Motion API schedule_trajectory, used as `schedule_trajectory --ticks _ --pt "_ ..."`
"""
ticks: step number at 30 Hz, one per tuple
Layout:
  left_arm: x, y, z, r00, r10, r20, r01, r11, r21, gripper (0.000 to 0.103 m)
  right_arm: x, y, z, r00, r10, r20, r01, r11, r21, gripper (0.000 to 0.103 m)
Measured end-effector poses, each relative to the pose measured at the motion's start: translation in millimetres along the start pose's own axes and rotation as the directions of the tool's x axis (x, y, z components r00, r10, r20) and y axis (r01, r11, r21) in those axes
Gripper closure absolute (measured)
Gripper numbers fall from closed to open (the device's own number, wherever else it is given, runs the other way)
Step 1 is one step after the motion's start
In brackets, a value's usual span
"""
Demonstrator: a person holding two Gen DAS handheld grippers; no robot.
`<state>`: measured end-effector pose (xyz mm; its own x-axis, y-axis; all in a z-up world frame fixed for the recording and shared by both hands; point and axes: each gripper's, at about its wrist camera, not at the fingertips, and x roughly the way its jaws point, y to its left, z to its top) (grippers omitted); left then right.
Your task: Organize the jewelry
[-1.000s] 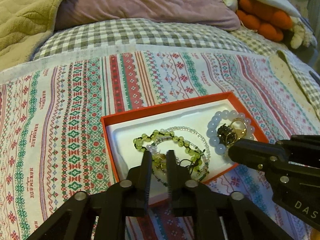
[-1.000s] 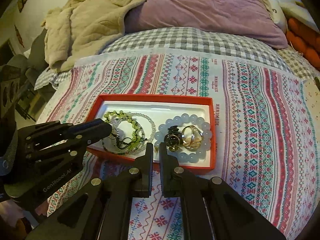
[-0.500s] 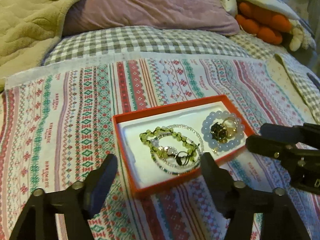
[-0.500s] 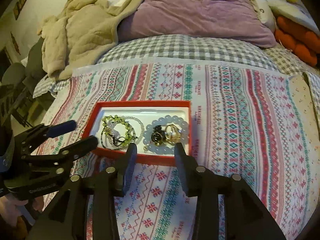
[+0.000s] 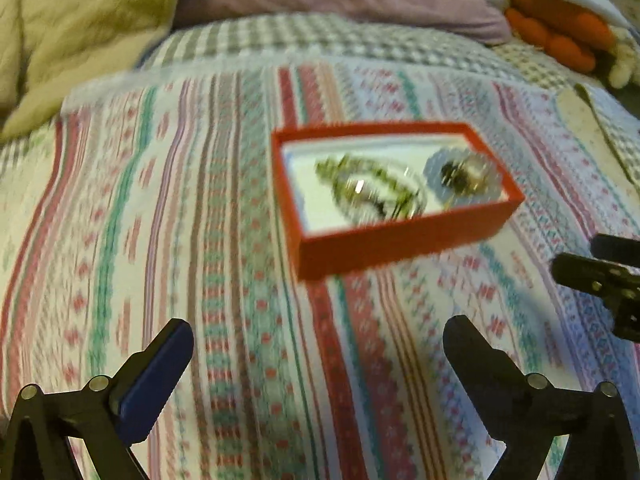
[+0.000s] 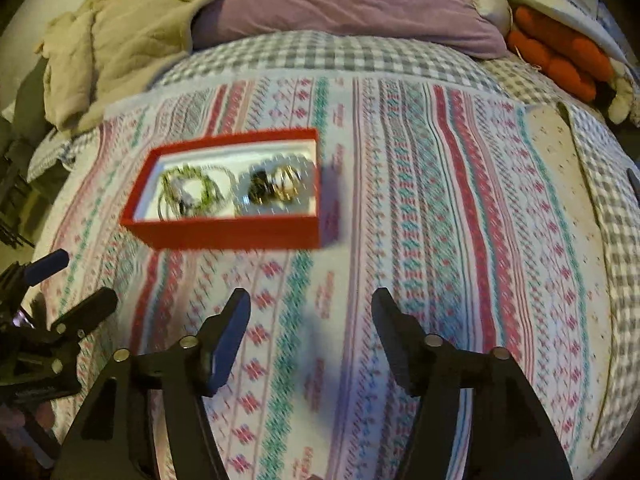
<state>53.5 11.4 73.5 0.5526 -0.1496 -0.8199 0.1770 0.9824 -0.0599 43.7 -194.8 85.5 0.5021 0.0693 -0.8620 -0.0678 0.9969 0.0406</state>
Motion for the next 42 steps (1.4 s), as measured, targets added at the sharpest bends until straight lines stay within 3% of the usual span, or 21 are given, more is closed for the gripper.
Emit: schedule_trajectory --ticks 4,10,23,42 --pt "4 2 -15 0.998 0.039 -0.049 -0.041 0.998 -0.044 0.001 -2 2 -19 0.999 -0.042 -0.004 0.042 0.998 -0.043 0.022" --pt "1 -4 -35 0.993 0.081 -0.082 -0.086 0.994 -0.066 0.001 -5 7 -45 0.996 -0.093 -0.006 0.092 0.991 -0.101 0.014" --pt "-6 -16 -55 0.988 0.135 -0.072 -0.143 0.981 -0.134 0.001 -9 16 -60 0.995 -0.099 -0.004 0.098 0.989 -0.107 0.012" --pt "-1 -21 -53 0.986 0.152 -0.067 -0.159 0.981 -0.109 0.001 3 17 -56 0.994 -0.103 -0.036 0.099 0.99 -0.096 0.012"
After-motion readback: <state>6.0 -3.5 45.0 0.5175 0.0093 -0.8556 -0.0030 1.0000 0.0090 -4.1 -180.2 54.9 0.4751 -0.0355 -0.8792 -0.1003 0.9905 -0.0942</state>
